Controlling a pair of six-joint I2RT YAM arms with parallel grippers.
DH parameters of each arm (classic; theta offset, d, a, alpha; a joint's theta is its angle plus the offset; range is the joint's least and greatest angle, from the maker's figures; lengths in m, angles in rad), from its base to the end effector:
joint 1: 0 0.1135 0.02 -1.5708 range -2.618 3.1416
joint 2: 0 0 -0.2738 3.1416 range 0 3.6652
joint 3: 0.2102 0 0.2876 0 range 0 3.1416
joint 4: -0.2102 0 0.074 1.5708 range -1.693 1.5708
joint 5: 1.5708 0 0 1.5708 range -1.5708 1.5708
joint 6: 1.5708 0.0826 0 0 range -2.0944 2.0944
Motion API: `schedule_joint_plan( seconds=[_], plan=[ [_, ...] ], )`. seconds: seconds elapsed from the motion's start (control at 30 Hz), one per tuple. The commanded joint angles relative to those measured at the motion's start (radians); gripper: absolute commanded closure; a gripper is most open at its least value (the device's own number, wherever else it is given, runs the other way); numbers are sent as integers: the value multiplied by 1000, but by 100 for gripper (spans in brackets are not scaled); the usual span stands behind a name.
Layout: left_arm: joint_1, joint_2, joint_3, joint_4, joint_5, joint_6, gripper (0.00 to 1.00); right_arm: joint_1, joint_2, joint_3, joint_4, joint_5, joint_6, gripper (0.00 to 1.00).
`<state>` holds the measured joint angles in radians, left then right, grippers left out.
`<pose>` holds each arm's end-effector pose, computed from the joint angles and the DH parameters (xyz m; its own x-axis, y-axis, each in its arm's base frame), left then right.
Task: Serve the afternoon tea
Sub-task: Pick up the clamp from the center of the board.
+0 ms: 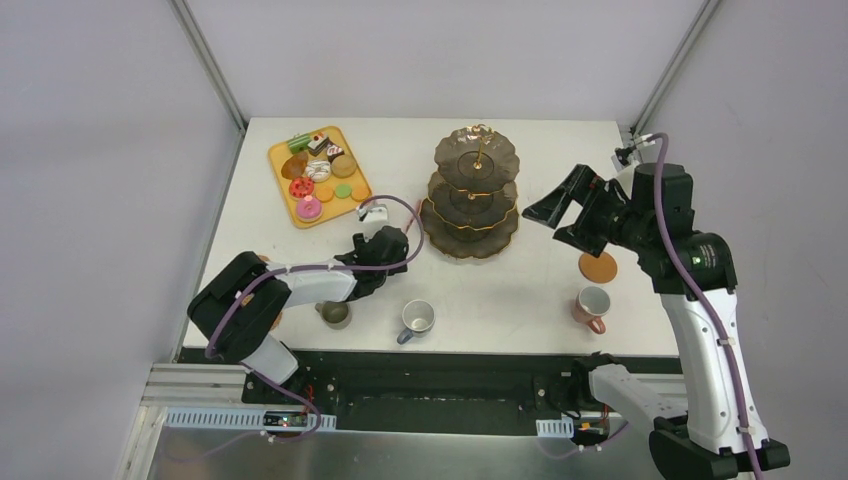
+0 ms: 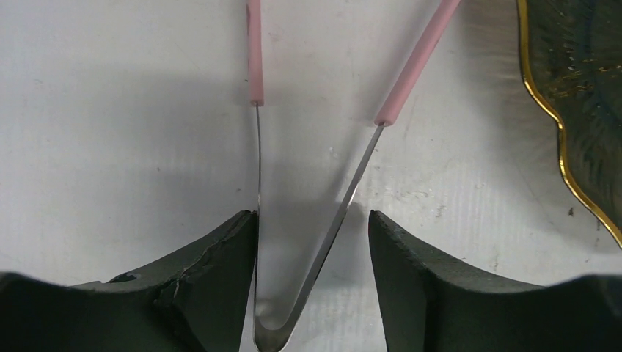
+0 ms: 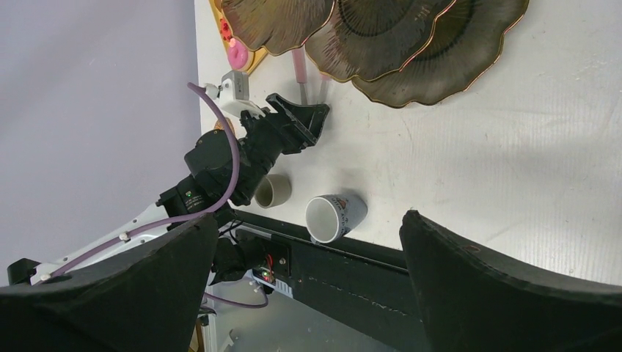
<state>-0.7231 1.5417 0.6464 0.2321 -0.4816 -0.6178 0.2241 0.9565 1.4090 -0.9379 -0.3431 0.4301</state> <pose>0.2883 -0.2034 0.1146 -0.5574 -0.1927 -0.8075 -0.0124 0.9745 -0.2240 0.2114 0.0767 0.4434 -0.6217 0.2610 -0.7385 -0.2642 0.8177 0.5115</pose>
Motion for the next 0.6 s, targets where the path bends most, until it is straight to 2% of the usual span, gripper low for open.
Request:
schedule_joint_plan(
  seconds=[0.0,0.1,0.43,0.57],
  plan=[
    [-34,28,41,-31,-65,-96,41,-5,15,26,-4,-20,4,1],
    [-34,47,27,-1,-83,-67,38,-4,28,28,2,-23,4,1],
    [-37,136,-38,135,-70,99,35,-5,31,9,-6,-12,-21,1],
    [-39,159,-58,168,-84,130,39,-5,41,9,-4,-14,-21,1]
  ],
)
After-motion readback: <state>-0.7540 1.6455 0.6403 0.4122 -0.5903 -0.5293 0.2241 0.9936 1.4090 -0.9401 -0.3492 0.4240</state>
